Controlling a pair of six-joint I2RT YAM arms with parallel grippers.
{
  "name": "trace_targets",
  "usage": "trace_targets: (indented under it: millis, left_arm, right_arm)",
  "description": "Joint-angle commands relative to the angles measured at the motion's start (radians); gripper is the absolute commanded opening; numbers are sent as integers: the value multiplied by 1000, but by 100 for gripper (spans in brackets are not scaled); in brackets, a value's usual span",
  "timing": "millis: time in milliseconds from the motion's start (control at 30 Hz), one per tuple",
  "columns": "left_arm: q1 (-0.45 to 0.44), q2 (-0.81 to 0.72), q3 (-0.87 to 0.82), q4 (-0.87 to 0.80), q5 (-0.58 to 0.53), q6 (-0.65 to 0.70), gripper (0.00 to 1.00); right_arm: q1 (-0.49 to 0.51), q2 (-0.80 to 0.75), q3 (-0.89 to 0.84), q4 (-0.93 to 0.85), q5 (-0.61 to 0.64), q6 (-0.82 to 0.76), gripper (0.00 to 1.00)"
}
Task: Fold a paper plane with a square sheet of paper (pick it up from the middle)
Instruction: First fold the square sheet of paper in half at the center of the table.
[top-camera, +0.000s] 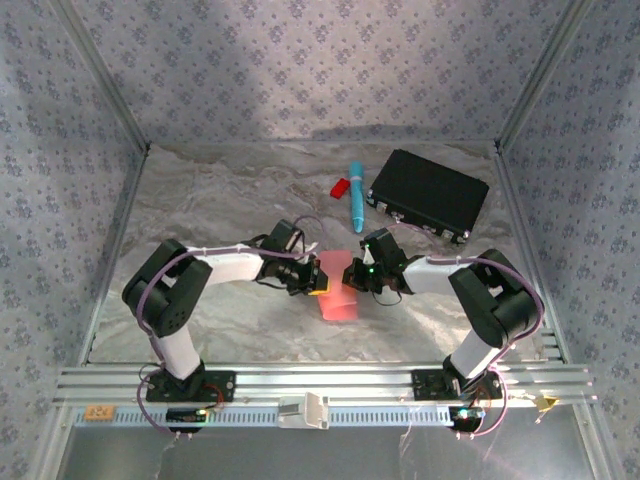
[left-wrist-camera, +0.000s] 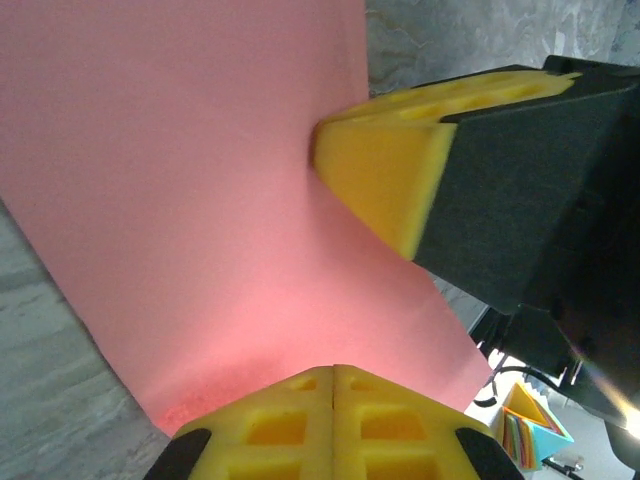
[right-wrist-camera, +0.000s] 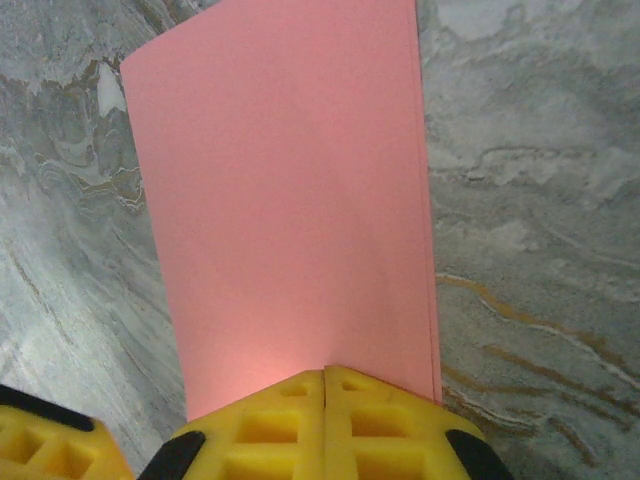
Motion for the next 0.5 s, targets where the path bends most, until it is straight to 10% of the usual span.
trace_targets:
  millis: [0, 467]
  left_arm:
    - [-6, 32, -36, 3, 21, 12, 0]
    - [-18, 47, -26, -158, -49, 142, 0]
  right_arm:
    - [-4, 37, -48, -147, 71, -4, 0]
    - [-10, 26, -61, -157, 81, -3, 0]
